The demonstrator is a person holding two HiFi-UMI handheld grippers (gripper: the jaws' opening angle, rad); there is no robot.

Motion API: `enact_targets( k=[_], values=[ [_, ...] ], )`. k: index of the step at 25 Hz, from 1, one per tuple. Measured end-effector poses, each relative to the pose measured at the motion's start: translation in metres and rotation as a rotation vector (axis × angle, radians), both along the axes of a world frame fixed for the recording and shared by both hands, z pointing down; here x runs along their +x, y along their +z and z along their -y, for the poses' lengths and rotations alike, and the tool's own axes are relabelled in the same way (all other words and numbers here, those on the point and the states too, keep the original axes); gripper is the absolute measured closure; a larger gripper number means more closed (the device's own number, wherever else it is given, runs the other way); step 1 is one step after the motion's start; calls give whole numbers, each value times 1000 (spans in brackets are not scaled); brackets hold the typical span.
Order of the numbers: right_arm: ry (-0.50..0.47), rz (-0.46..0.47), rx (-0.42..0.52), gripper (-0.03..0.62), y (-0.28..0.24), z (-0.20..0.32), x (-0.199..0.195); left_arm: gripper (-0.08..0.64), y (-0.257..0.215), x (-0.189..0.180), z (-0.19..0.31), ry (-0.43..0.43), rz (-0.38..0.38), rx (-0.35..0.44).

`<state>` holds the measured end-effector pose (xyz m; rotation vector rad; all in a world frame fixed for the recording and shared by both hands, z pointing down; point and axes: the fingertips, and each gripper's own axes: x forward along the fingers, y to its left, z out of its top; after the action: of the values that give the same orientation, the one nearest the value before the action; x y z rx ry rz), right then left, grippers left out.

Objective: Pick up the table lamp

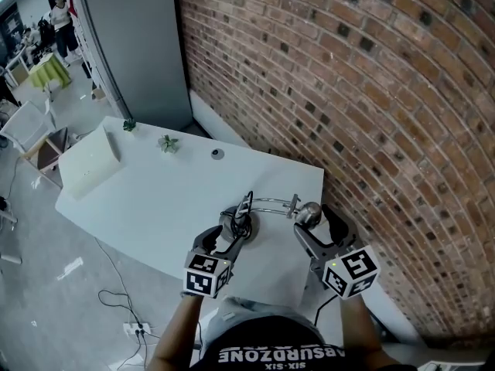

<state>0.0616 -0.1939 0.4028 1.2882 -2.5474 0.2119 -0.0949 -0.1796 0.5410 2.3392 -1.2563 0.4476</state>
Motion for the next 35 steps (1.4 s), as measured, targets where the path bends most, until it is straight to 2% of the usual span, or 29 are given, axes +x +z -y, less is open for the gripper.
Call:
enact_targets(
  k=[15,19,26,35],
  values=[
    [-128,28,-14,287,17,17,-11,331,46,12,30,-13,42,-52],
    [-125,35,-18,287,24,17,-9,322,59,19,37,-5,67,-71],
    [-141,26,-7,295,24,18,-13,304,66,30,61,19,121,-38],
    [-134,27,-20,295,26,19,-11,305,91,36,81,35,165,-80]
  ],
)
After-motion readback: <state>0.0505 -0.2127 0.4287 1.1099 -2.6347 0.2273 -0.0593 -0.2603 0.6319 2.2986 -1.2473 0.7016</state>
